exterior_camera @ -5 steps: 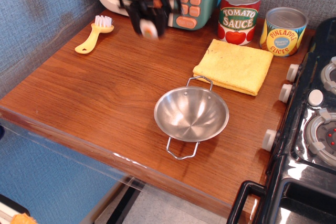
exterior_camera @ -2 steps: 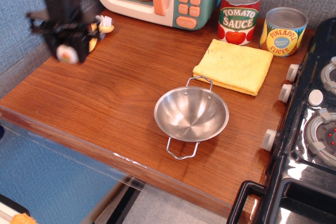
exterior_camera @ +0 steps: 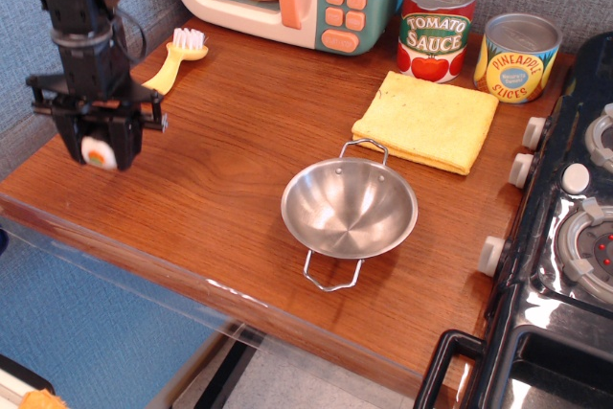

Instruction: Place the sushi towards the front of the table in the empty corner.

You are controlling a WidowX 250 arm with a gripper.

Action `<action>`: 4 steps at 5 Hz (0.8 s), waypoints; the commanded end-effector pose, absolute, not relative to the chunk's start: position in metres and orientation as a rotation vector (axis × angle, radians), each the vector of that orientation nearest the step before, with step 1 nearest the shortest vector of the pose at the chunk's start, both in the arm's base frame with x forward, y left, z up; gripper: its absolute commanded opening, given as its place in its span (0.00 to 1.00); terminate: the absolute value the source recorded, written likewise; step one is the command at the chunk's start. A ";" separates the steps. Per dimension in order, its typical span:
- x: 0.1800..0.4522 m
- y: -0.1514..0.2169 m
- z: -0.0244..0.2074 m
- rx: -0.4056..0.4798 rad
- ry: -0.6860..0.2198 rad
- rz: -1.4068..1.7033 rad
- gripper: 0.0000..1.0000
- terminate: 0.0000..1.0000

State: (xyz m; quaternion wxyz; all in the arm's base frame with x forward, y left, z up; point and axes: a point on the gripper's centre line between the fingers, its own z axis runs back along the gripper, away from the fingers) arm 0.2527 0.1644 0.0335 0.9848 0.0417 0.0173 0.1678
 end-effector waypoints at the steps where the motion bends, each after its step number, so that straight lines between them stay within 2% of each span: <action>1: 0.252 0.168 0.044 0.105 0.007 0.335 1.00 0.00; 2: 0.254 0.165 0.055 0.090 -0.044 0.298 1.00 0.00; 3: 0.259 0.152 0.092 0.065 -0.158 0.216 1.00 0.00; 4: 0.266 0.141 0.113 0.056 -0.204 0.164 1.00 0.00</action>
